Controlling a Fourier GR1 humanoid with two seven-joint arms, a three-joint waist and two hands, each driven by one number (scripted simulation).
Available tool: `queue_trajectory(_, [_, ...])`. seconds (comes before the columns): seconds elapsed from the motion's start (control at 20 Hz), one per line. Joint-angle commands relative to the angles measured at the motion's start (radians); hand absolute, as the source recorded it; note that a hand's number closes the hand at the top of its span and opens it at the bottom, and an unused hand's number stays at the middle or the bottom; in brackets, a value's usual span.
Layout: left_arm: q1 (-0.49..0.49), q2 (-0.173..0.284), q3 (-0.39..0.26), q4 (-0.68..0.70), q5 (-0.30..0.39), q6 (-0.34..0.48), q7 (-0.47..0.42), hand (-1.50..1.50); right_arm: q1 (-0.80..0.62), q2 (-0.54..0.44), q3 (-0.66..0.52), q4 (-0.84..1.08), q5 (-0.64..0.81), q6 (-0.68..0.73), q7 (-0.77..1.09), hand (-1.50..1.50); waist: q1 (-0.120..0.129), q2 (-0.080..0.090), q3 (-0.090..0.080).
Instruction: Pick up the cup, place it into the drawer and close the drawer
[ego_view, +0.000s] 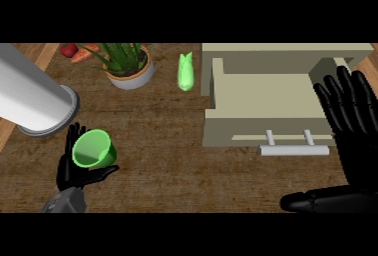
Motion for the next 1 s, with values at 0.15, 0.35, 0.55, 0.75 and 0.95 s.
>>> queue_trajectory(0.15, [-0.081,0.028,0.014,0.129,0.014,-0.134,-0.073,1.5,0.007,0.001,0.021,-0.019,0.02,0.002,0.005,-1.5,-0.007,0.003,-0.001])
queue_trajectory(0.35, [-0.022,-0.049,-0.026,0.052,-0.001,-0.121,-0.122,1.5,-0.02,-0.014,-0.013,-0.059,-0.029,-0.013,0.079,-1.5,-0.001,-0.001,0.0])
queue_trajectory(0.55, [-0.021,0.004,-0.025,0.064,-0.019,-0.112,-0.186,1.5,0.02,-0.003,0.012,-0.075,0.014,-0.014,0.043,-1.5,-0.004,0.0,-0.001])
queue_trajectory(0.75, [-0.032,-0.025,-0.038,0.011,-0.018,-0.091,-0.177,1.5,-0.02,-0.029,-0.053,0.053,-0.033,0.027,-0.024,-1.5,0.004,0.0,0.0])
queue_trajectory(0.95, [0.0,-0.066,-0.061,-0.063,-0.024,-0.035,-0.167,1.5,0.024,0.003,0.004,-0.035,0.003,-0.002,0.011,-1.5,0.007,-0.004,0.001])
